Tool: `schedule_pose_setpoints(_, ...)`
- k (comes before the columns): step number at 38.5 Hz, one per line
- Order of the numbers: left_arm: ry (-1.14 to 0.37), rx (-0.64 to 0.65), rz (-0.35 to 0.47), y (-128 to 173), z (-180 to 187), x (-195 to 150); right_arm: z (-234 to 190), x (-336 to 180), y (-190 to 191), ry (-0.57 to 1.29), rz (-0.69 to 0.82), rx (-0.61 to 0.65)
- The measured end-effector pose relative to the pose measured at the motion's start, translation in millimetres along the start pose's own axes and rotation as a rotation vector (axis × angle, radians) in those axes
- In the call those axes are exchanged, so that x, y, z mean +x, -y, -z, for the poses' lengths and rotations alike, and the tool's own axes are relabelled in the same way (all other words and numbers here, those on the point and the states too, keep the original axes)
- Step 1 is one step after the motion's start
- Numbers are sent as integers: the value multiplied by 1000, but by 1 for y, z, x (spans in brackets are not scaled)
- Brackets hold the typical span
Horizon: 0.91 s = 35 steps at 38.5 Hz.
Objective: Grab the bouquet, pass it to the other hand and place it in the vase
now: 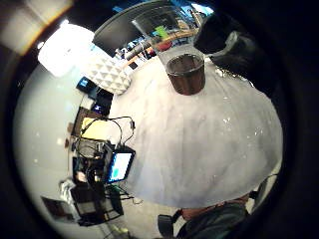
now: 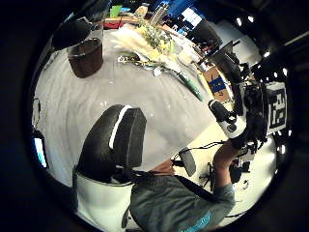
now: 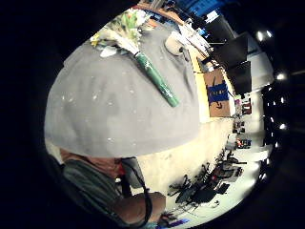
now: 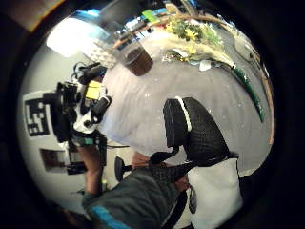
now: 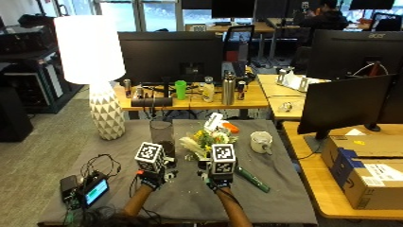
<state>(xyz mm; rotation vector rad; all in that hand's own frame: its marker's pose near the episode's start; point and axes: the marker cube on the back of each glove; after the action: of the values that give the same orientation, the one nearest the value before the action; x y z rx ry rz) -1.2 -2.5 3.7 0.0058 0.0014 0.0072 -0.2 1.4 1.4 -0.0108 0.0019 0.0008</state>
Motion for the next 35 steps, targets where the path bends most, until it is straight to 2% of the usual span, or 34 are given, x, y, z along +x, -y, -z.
schedule_pose_setpoints(9, -20, -9, 3, 4, -6, -1, -12, -2, 9, -4, 29, 31)
schedule_pose_setpoints(25, -36, 12, 36, -1, 7, -7, 5, -9, -3, 27, 38, 10)
schedule_pose_setpoints(30, -47, 0, 45, -6, 12, -9, 9, 7, -6, -7, 36, -13)
schedule_pose_setpoints(35, -53, 23, 44, -9, 18, -11, 9, 45, -2, -18, -7, -4)
